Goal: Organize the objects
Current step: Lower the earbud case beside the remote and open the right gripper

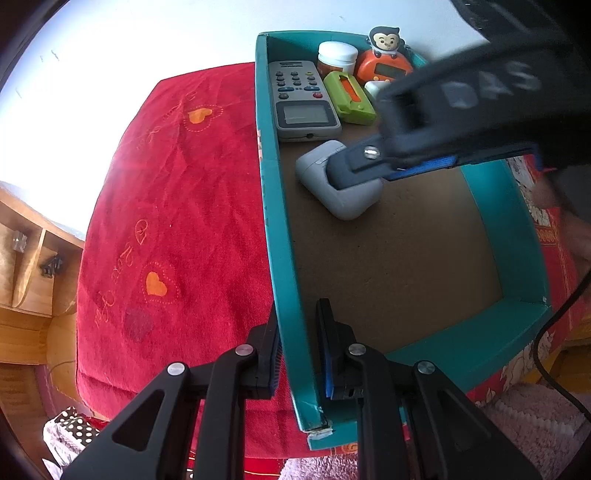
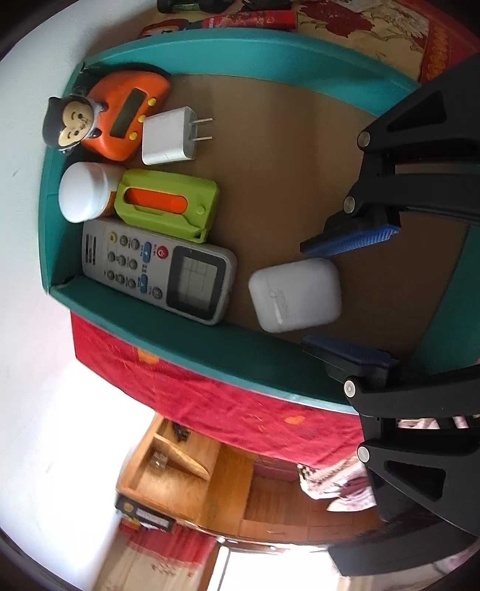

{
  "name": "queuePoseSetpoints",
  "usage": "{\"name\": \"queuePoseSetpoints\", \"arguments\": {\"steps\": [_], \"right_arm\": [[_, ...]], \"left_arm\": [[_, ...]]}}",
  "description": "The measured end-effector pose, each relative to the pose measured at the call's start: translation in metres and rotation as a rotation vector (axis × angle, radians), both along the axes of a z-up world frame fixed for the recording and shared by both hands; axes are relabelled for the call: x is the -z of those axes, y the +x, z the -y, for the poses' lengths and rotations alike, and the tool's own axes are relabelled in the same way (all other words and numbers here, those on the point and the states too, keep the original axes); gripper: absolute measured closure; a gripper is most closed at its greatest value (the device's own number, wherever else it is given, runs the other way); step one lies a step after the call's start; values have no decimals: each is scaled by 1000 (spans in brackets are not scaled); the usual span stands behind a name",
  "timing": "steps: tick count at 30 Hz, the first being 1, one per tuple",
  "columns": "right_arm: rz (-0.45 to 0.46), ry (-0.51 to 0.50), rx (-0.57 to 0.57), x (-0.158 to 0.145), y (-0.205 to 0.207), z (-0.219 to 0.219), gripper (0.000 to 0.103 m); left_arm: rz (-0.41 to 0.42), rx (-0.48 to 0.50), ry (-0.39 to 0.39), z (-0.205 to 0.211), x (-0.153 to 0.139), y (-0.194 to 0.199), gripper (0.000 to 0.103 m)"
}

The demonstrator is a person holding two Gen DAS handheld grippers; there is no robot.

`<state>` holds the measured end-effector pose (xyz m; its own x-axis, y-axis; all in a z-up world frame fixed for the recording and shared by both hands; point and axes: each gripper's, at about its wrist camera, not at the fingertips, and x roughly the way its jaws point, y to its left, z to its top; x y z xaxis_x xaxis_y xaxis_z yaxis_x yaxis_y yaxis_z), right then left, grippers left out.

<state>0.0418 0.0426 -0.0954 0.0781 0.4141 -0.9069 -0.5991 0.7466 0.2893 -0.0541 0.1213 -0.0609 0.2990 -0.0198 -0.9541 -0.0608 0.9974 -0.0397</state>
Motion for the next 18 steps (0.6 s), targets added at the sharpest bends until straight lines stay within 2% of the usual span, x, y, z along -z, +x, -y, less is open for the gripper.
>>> {"name": "queuePoseSetpoints", "arguments": {"steps": [2,4,5,9,12,18], "right_arm": [[30,-14,-40,-4,-4,3,57],[103,-77,-82,-6,-10,6,59],[115,-99,-90,-4,-11,6,62],[113,-131,-95,3,-10,11,76],[115,-156,-128,10,-12,5,77],[115,-110,-136,13,-12,-8,81]], "left_arm": [[-2,2,0,1,-1,0,88],[-4,5,1,0,-1,2,88],[-5,7,1,1,-1,2,88],[-9,11,3,2,-1,4,88],[-9,11,3,2,-1,5,88],[-8,9,4,4,0,6,88]]}}
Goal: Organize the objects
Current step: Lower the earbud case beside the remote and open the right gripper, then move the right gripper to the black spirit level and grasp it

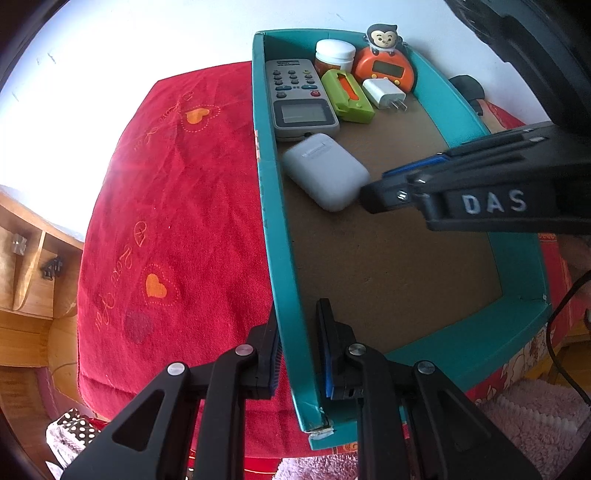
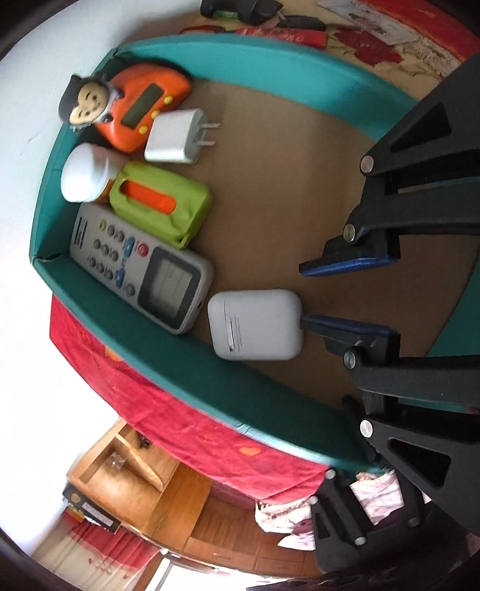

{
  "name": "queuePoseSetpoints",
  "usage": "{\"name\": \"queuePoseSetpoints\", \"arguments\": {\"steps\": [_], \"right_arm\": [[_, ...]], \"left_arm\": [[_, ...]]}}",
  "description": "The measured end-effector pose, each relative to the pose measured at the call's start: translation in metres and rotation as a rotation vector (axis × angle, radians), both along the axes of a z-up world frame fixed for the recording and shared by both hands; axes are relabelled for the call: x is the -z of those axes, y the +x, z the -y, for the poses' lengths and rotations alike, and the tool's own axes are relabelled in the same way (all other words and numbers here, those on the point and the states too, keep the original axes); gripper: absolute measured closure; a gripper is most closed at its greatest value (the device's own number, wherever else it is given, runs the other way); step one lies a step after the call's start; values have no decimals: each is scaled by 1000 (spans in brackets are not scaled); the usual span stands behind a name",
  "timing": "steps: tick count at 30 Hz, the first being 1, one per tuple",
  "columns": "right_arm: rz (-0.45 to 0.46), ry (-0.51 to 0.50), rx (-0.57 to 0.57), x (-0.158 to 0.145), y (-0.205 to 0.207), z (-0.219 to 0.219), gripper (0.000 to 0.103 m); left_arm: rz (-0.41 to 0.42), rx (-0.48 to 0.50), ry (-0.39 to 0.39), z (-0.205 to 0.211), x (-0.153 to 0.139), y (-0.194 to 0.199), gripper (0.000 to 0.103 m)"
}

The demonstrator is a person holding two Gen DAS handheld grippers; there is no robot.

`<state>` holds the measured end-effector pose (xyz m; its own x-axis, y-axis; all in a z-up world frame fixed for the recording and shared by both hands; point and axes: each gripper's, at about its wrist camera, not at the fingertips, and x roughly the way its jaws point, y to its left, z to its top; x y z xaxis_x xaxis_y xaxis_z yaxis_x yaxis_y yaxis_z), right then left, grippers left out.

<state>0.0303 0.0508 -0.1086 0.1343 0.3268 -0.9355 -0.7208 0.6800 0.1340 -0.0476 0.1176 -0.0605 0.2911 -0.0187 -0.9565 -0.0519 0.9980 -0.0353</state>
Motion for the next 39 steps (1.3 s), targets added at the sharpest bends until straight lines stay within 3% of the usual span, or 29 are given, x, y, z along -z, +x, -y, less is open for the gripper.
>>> {"name": "queuePoseSetpoints", "arguments": {"steps": [8,14,19,24,27,31,35,39], "right_arm": [[-16,37,-17,0,-6,-16,81],[-32,98,6,-15,-14,0,81],[21,179,30,-52,-25,37,76],[101,200,136,-78,-21,93,73],[126,182,230,-80,-7,130,73],[81,193,377,-69,15,180,72],[65,202,524,-59,38,217,61],[56,234,587,-55,68,230,40]], "left_arm": [[1,-5,-3,-1,0,-2,88],[2,-13,-11,-5,0,-3,89],[1,-18,-12,-7,0,-3,89],[0,-26,-17,-9,1,-4,89],[-1,-31,-14,-9,2,-4,89],[-3,-36,-7,-8,3,-3,89],[-5,-42,-4,-6,3,-3,89],[-5,-53,-1,-4,3,-2,89]]}}
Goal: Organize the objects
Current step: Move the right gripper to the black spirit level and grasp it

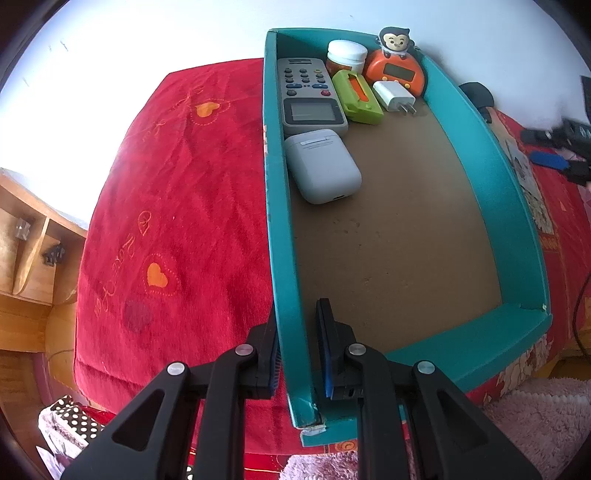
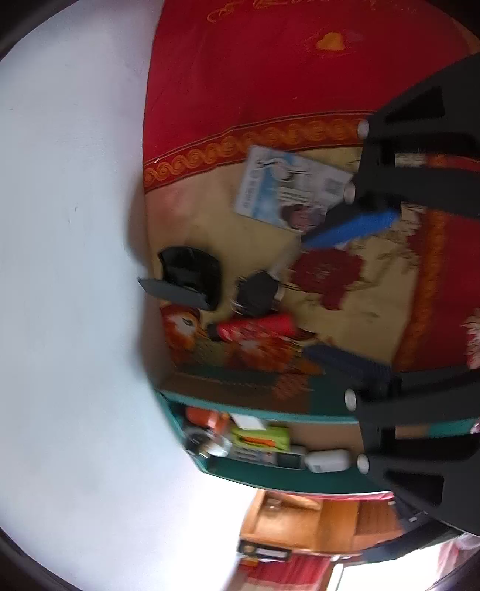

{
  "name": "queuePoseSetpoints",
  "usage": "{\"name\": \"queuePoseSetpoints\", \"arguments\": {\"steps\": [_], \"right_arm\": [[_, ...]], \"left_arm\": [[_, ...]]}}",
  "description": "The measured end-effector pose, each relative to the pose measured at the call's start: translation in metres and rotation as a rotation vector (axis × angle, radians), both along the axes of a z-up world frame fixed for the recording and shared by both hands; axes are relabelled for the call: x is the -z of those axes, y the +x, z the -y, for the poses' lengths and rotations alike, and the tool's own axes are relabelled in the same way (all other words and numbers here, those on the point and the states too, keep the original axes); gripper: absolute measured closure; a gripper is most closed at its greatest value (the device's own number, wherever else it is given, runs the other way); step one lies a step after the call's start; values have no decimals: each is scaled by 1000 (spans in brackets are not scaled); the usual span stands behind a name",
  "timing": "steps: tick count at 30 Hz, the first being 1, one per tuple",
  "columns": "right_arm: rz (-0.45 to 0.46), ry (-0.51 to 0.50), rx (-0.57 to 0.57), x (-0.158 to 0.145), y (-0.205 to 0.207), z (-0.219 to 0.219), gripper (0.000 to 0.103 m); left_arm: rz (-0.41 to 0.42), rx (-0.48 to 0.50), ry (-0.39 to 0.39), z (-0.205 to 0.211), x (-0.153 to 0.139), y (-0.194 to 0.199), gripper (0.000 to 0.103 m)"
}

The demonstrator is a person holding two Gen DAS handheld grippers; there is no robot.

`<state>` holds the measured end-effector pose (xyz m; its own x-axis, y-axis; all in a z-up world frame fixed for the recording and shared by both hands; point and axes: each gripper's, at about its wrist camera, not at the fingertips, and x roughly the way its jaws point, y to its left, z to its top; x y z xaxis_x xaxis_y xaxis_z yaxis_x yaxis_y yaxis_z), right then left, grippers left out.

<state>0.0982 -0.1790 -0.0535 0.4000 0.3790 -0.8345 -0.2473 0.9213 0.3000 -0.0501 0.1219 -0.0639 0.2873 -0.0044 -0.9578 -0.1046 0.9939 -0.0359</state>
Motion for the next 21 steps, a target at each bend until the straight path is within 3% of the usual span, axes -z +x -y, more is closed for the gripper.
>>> {"name": "queuePoseSetpoints", "arguments": {"steps": [9,21], "right_arm": [[19,-64,66,6,61,-11,34],[17,-112,54,11,89,-24,34]], "left_arm": [[-7,-22,9,3,0,1,89],[-10,-35,24,8,0,1,89]]}}
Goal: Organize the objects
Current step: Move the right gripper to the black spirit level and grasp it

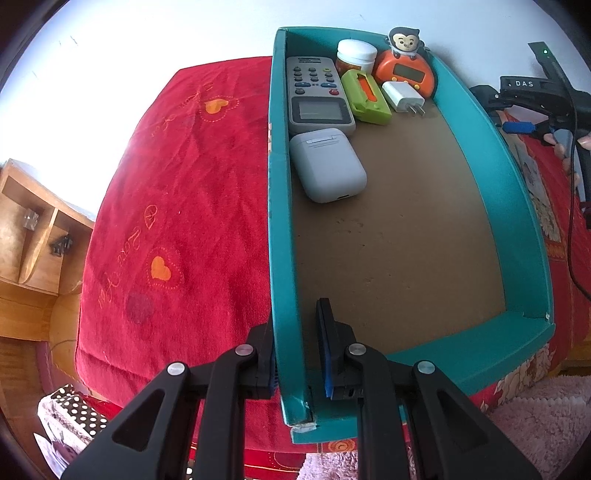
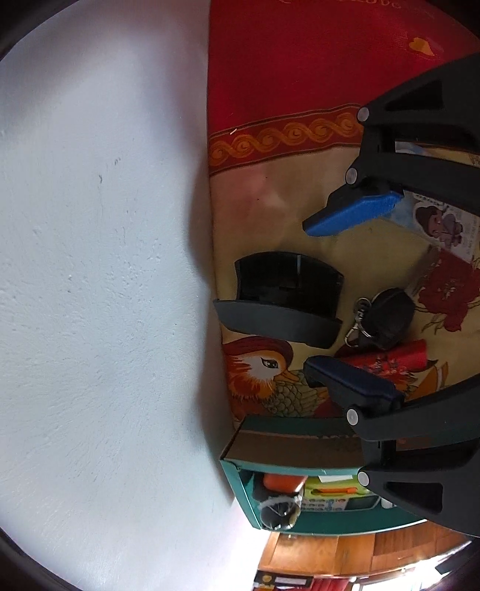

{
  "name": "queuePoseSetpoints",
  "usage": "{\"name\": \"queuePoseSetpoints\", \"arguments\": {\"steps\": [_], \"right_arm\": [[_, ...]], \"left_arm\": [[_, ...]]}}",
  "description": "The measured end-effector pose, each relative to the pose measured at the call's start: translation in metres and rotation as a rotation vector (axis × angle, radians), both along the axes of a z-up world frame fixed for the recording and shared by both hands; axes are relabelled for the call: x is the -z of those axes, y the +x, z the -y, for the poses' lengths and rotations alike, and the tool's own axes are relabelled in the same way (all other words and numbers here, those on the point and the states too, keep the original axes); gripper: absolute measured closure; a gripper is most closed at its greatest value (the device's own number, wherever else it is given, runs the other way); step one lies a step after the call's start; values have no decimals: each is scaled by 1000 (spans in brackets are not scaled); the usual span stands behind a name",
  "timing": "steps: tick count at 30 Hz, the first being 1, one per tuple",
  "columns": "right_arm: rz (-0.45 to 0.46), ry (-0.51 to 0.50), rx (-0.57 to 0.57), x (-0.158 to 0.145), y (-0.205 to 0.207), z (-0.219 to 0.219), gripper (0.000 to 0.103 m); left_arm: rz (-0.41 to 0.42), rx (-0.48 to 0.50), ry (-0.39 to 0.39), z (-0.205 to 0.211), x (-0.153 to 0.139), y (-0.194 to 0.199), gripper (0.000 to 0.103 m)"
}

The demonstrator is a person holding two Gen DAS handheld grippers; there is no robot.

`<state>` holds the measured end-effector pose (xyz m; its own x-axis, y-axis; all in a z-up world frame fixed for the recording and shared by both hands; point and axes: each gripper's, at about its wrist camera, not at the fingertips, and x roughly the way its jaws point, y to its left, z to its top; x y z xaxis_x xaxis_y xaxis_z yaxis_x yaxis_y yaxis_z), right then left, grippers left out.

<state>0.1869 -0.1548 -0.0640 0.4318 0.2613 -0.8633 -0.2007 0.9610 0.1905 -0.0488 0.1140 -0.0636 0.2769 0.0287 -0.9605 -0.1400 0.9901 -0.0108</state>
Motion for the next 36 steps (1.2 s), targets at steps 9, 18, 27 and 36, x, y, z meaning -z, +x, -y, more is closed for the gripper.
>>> {"name": "queuePoseSetpoints", "arguments": {"steps": [9,18,27,36], "right_arm": [[32,-39,1,0,-1,-9,34],[40,-102,-3,6,-10,-33,38],[64,-192,-4,7,-16,-48,53],[95,-41,14,1,-41,-14,53]], "left_arm": [[0,2,0,0,0,0,89],[0,4,0,0,0,0,89],[4,6,-1,0,0,-1,89],[5,5,-3,-1,0,-1,89]]}}
